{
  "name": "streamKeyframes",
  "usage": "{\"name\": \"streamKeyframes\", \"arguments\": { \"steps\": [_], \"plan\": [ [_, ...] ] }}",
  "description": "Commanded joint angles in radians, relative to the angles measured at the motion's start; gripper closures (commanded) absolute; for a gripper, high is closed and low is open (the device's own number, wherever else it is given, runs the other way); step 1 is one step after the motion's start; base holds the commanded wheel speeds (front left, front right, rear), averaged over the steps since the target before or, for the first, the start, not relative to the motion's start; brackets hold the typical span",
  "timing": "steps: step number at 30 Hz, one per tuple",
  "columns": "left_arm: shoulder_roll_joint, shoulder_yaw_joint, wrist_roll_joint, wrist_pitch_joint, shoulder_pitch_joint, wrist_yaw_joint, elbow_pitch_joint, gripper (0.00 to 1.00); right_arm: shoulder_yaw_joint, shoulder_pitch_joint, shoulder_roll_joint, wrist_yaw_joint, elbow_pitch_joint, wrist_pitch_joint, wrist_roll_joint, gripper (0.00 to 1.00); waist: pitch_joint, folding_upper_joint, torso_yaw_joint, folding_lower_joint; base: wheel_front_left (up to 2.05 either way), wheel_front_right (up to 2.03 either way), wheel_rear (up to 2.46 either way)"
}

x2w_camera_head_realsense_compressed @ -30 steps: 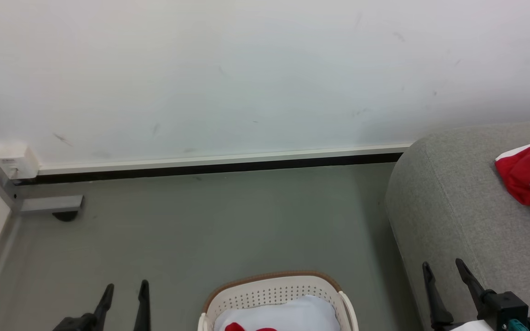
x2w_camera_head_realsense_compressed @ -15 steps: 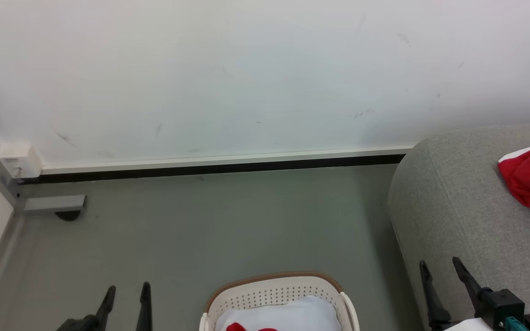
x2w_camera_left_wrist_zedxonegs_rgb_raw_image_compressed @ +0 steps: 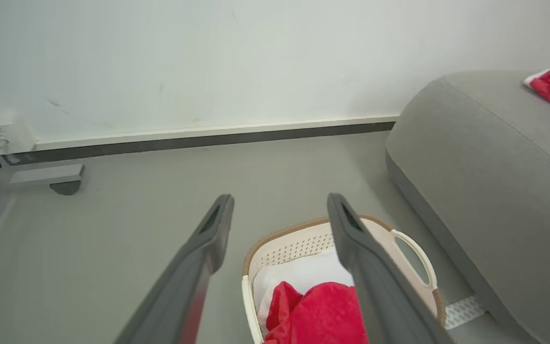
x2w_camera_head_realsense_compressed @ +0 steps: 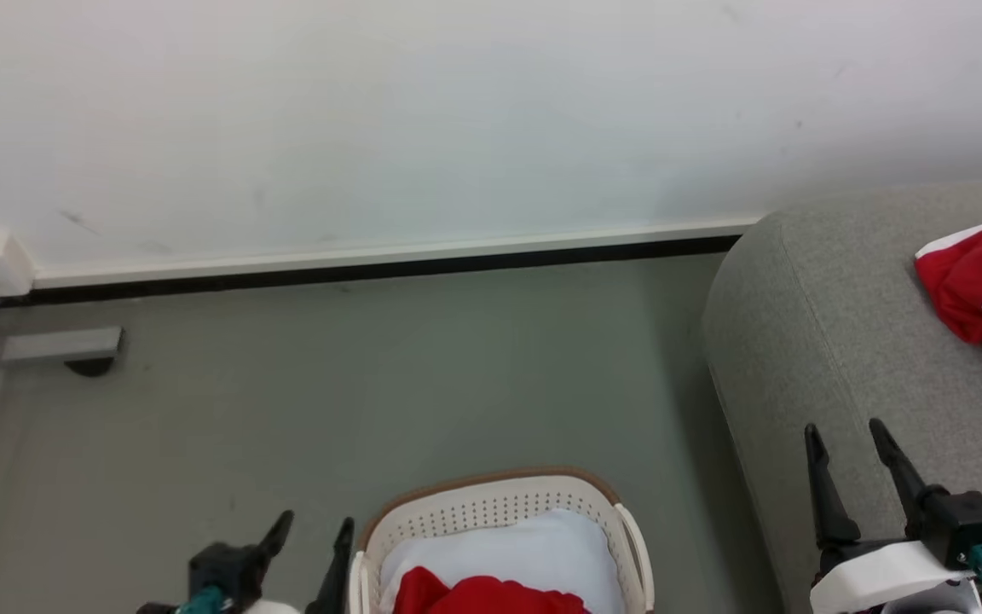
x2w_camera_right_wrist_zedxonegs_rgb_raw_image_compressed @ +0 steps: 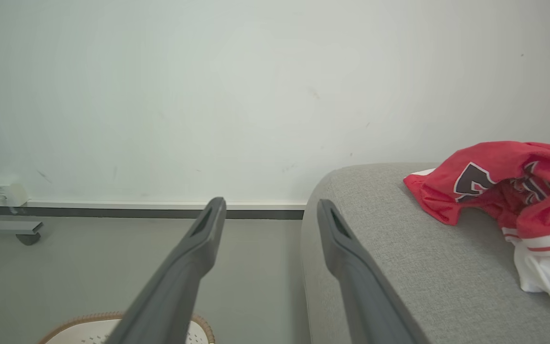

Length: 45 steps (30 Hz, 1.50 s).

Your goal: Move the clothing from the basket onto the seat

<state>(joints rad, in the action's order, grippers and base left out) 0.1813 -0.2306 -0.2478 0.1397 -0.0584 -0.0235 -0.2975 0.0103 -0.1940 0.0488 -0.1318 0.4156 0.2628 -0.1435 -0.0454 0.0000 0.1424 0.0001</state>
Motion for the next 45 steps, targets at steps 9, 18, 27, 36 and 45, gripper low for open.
{"name": "streamKeyframes", "arguments": {
  "steps": [9,18,27,36,45],
  "plan": [
    [0.018,-0.180,0.144,-0.167,-0.209,0.083,-0.140,0.00,-0.013,-0.089,0.003,0.002,-0.065,0.002,-0.023,0.00,-0.230,0.0000,0.049,-0.0001,0.00,0.00,0.00],
    [-0.006,-0.272,0.228,-0.296,-0.433,0.109,-0.315,0.00,0.016,-0.187,0.003,0.002,-0.147,0.001,-0.071,0.00,-0.446,0.0000,0.103,-0.0001,0.00,0.00,0.00],
    [-0.014,-0.292,0.277,-0.379,-0.607,0.070,-0.472,0.00,0.049,-0.248,0.003,0.002,-0.246,0.001,-0.104,0.00,-0.646,0.0000,0.132,-0.0001,0.00,0.00,0.00],
    [-0.032,-0.302,0.292,-0.376,-0.739,0.027,-0.582,0.00,0.078,-0.282,0.003,0.002,-0.286,0.001,-0.195,0.00,-0.751,0.0000,0.147,-0.0001,0.00,0.00,0.00],
    [-0.040,-0.318,0.298,-0.345,-0.797,0.017,-0.669,0.00,0.082,-0.289,0.003,0.002,-0.300,0.001,-0.218,0.00,-0.795,0.0000,0.157,-0.0001,0.00,0.00,0.00]
  ]
}}
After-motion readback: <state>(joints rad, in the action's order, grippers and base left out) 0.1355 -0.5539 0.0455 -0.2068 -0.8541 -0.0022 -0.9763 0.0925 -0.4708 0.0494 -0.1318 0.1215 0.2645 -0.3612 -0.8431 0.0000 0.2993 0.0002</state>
